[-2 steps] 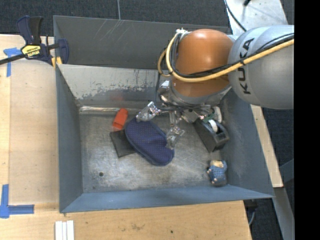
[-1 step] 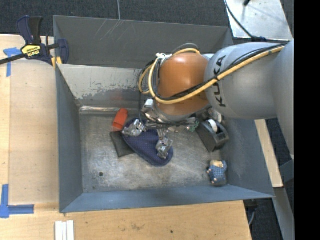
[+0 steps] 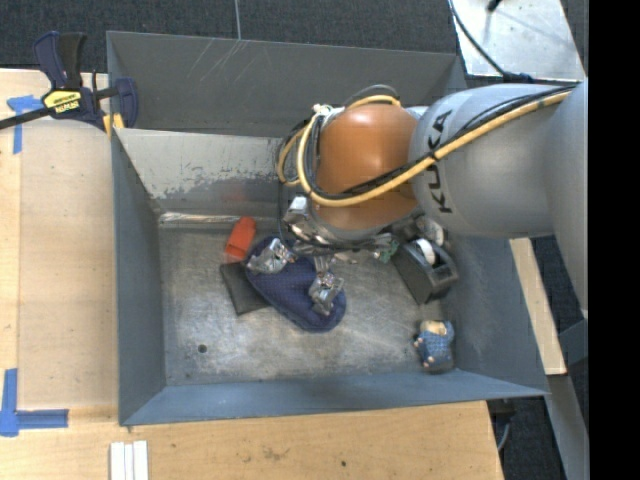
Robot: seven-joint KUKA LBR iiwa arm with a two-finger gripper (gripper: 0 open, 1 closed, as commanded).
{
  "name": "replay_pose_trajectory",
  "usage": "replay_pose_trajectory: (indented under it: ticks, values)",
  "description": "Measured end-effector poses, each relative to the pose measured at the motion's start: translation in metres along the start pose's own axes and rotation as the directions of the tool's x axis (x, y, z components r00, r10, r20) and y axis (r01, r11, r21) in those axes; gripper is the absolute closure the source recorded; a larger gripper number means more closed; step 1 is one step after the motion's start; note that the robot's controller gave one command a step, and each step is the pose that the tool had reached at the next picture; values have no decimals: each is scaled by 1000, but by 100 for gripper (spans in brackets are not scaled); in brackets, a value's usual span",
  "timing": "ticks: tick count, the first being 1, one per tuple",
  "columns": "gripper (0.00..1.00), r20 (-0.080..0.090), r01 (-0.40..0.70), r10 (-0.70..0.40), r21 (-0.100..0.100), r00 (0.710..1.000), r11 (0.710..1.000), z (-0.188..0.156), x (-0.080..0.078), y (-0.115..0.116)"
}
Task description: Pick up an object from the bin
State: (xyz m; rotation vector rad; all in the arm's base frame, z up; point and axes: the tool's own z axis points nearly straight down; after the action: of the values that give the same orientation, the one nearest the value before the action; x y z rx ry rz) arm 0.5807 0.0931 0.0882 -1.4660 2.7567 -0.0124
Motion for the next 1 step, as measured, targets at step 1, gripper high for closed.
replay_pose_trajectory:
  ticks: [1]
  values:
    - [100,-3,77,-77,-7,997,997,-93,-7,-18]
